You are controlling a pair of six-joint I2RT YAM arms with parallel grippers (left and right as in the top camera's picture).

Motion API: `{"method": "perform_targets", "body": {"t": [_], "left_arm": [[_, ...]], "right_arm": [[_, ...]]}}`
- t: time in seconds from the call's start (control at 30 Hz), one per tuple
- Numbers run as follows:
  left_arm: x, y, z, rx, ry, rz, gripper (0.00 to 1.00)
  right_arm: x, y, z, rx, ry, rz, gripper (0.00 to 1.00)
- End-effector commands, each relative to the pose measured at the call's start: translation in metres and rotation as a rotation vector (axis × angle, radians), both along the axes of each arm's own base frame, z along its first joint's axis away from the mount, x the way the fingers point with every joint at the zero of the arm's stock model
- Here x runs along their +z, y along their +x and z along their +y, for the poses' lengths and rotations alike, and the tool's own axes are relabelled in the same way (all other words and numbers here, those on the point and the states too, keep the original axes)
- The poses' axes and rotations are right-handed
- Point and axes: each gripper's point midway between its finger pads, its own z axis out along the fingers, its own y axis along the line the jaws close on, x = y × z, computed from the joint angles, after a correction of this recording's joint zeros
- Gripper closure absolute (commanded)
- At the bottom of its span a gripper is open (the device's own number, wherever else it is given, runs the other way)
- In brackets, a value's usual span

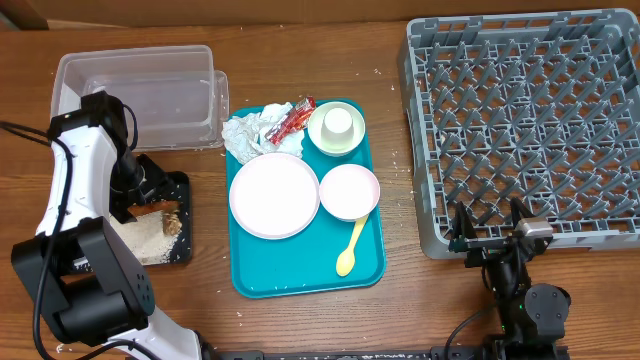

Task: Sort waste into correct bins and load items into the dishwasher
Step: 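Lower the scrap onto the rice on the black tray and release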

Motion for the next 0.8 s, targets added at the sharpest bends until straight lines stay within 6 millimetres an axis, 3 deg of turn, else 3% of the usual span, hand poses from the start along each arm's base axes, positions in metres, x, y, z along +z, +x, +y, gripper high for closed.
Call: {"method": "perform_targets", "body": {"t": [0.0, 0.23, 0.37, 0.53, 0.77], "left_arm": [[0.000, 0.005, -0.020, -0.045, -0.068, -0.022, 0.37], [-0.005, 0.011, -0.059, -0.172, -0.091, -0.016, 0.45], [-0.020, 0.008, -0.079, -0.253, -0.067, 0.002, 0.52], [-0.037, 0.005, -0.077, -0.237, -0.014, 0.000, 0.72], [-0.038, 0.013, -0.071, -0.243, -0.009, -0.029, 0.67]], "right_arm": [[-0.002, 0.000, -0.001, -0.006, -0.004, -0.002, 0.00], [-0.002, 0.000, -0.001, -0.006, -0.004, -0.002, 0.00], [-0.002, 0.000, -0.001, -0.006, -0.004, -0.002, 0.00], [-0.002, 0.000, -0.001, -0.006, -0.004, -0.002, 0.00], [-0.002, 0.000, -0.001, -0.006, -0.004, -0.002, 0.00]]}}
